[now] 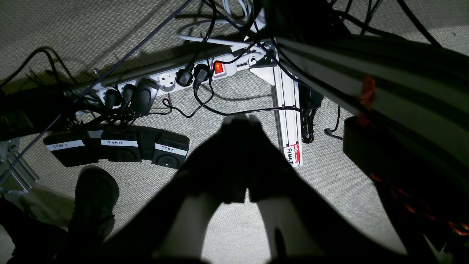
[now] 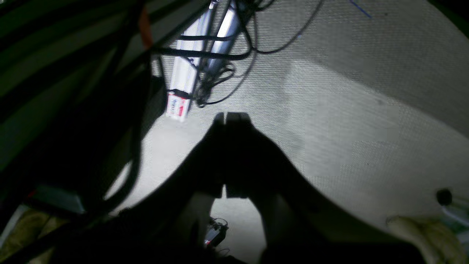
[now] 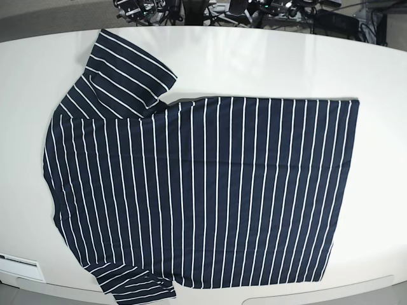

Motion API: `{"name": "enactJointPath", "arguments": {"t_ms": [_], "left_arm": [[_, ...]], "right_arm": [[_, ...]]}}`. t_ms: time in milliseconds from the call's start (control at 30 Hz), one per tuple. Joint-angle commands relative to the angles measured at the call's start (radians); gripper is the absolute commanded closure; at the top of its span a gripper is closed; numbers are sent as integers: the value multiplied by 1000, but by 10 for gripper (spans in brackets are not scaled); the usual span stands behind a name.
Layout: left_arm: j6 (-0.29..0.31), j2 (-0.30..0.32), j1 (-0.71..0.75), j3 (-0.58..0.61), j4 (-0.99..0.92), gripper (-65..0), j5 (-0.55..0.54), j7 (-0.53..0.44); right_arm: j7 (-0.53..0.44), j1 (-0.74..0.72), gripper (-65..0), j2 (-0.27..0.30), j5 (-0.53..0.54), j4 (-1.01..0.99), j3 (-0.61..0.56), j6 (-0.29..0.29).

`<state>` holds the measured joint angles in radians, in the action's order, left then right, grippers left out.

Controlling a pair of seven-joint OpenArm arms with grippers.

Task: Fold the T-shirt properly

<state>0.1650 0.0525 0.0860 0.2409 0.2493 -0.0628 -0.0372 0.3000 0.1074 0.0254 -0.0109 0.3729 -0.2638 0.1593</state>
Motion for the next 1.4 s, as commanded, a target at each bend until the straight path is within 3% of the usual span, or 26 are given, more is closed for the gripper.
{"name": "enactJointPath", "arguments": {"t_ms": [0,133,233,333,533,700,867,1000,1167,1233,1367], "left_arm": [[14,1,0,0,7,0,3,-4],[64,1,6,0,47,0,43,120],[99,15,54,0,149,0,61,245],[115,51,158,0,308,0,20,311],[112,167,403,1,661,0,-42,351],[112,314,630,1,981,0,-111,380],[112,500,894,-29,1326,0,-103,380],[112,590,1067,-148,1579,0,-104,414],[114,626,1192,-366,1805,0,-104,441],[134,632,1196,-446,1856,0,-104,442],[170,633,1162,-567,1928,0,-104,438]], "right_arm": [[3,-1,0,3,2,7,2,23],[103,10,0,6,1,45,2,85],[177,69,0,12,-27,129,2,95],[187,186,0,31,-31,259,2,95],[211,453,0,76,-21,591,2,122],[273,686,0,151,21,930,2,121],[274,948,0,272,21,1316,2,19],[283,1124,0,370,-47,1600,5,-102],[301,1202,0,424,-219,1852,5,-217],[350,1202,0,424,-248,1918,5,-233],[309,1202,0,425,-346,1983,5,-249]]}}
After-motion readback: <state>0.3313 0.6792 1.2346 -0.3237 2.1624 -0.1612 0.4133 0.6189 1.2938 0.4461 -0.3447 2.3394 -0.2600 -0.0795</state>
